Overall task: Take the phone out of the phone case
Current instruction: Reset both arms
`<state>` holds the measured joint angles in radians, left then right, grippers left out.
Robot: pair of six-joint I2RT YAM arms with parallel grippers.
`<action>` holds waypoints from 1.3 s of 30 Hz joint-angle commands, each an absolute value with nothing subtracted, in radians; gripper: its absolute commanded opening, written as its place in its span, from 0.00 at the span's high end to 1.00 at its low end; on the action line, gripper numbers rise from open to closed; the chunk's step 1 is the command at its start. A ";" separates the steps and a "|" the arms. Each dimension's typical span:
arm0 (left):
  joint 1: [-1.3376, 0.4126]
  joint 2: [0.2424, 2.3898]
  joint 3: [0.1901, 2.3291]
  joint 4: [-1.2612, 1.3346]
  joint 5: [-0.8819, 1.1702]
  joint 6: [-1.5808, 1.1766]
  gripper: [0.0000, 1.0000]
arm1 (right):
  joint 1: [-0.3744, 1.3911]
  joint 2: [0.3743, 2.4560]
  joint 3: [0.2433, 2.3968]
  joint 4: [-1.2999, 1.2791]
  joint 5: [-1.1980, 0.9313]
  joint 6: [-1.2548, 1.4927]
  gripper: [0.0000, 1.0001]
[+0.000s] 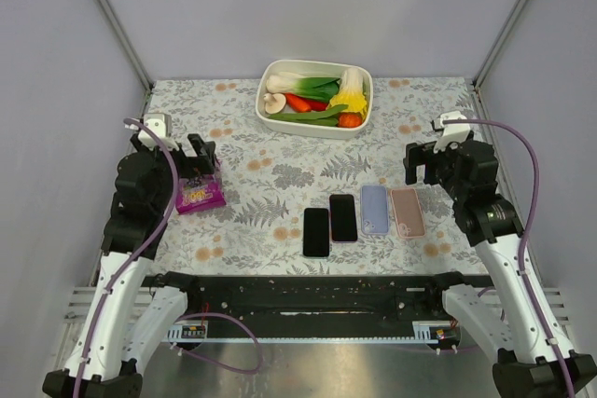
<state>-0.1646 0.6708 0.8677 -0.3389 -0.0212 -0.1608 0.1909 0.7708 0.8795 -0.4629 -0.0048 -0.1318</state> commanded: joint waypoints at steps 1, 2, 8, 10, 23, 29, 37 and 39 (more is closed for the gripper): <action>-0.160 0.712 0.893 -0.230 -0.045 -0.127 0.01 | 0.196 0.788 0.966 -0.453 -0.040 -0.106 0.00; -0.160 0.721 0.902 -0.223 -0.037 -0.115 0.01 | 0.196 0.795 0.959 -0.442 -0.038 -0.098 0.00; -0.160 0.752 0.920 -0.180 -0.038 -0.121 0.01 | 0.198 0.793 0.896 -0.379 -0.012 -0.106 0.01; -0.160 0.750 0.902 -0.170 -0.037 -0.126 0.01 | 0.196 0.782 0.884 -0.376 -0.006 -0.117 0.01; -0.160 0.724 0.796 -0.115 -0.020 -0.123 0.01 | 0.198 0.752 0.807 -0.334 0.034 -0.184 0.00; -0.156 0.703 0.743 -0.066 -0.031 -0.107 0.01 | 0.196 0.752 0.799 -0.324 0.032 -0.179 0.00; -0.153 0.696 0.696 -0.025 -0.011 -0.135 0.01 | 0.196 0.742 0.785 -0.321 0.018 -0.173 0.00; -0.152 0.696 0.686 -0.011 -0.005 -0.143 0.01 | 0.195 0.744 0.785 -0.322 0.026 -0.178 0.01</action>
<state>-0.1596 0.7082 0.7052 -0.1047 -0.0223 -0.1253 0.1909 0.7547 0.7914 -0.3630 0.0147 -0.1680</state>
